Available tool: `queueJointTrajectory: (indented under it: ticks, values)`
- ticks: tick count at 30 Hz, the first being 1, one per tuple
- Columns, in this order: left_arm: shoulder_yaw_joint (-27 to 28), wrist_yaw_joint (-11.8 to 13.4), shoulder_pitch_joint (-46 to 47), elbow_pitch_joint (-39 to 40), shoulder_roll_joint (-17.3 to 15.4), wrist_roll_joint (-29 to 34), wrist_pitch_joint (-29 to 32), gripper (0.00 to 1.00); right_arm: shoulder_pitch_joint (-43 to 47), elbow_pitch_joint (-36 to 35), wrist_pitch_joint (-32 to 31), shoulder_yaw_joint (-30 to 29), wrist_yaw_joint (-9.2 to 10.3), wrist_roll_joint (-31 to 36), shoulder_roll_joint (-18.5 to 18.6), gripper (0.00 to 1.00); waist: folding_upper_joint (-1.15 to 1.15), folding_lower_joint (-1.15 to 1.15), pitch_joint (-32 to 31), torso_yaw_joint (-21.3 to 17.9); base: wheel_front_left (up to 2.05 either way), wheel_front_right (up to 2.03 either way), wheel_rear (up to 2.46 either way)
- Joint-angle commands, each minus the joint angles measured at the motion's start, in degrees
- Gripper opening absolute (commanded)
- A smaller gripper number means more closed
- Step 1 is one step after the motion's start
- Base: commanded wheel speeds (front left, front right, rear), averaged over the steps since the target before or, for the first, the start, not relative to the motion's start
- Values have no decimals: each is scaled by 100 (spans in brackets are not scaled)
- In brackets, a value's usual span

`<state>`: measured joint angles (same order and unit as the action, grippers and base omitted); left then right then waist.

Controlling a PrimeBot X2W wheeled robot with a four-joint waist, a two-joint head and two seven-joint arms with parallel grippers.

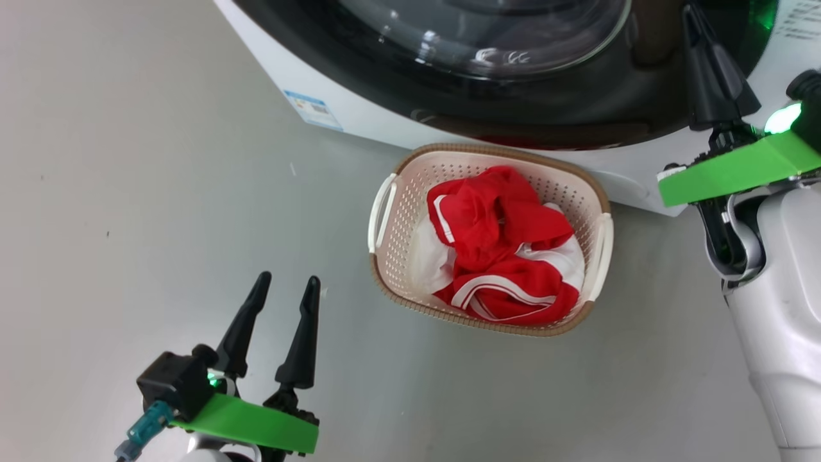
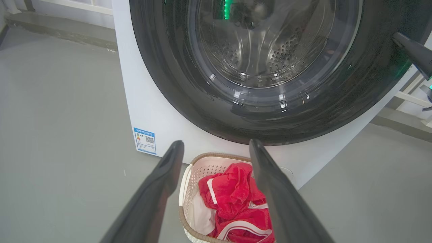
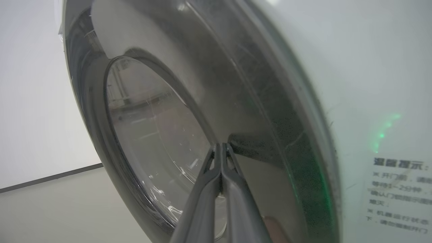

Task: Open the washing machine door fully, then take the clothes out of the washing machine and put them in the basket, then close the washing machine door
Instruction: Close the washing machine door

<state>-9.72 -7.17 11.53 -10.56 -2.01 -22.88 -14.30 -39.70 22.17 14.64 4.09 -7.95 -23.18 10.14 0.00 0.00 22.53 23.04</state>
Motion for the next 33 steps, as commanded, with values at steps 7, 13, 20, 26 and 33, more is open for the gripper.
queueJointTrajectory:
  ticks: [7,13,20,26,33]
  values:
    - [148,-32,143,181,-88,-41,-70,100,-387,-108,36,-240,46,144,-20,0,0,0,110,68,0,0,0]
    - [165,-32,125,134,-88,-3,-70,100,-254,-70,36,-111,46,146,-31,0,0,0,-13,19,0,0,0]
    - [224,-32,8,34,-88,144,-70,100,227,-10,36,144,46,82,-86,0,0,0,-330,-117,0,0,0]
    - [327,-32,-127,-55,-214,215,-70,100,775,-29,36,305,46,11,-178,100,0,0,-625,-302,0,0,0]
    - [416,-32,-258,-155,-422,220,-70,100,1378,-109,36,353,46,-64,-265,100,0,0,-923,-578,0,0,0]
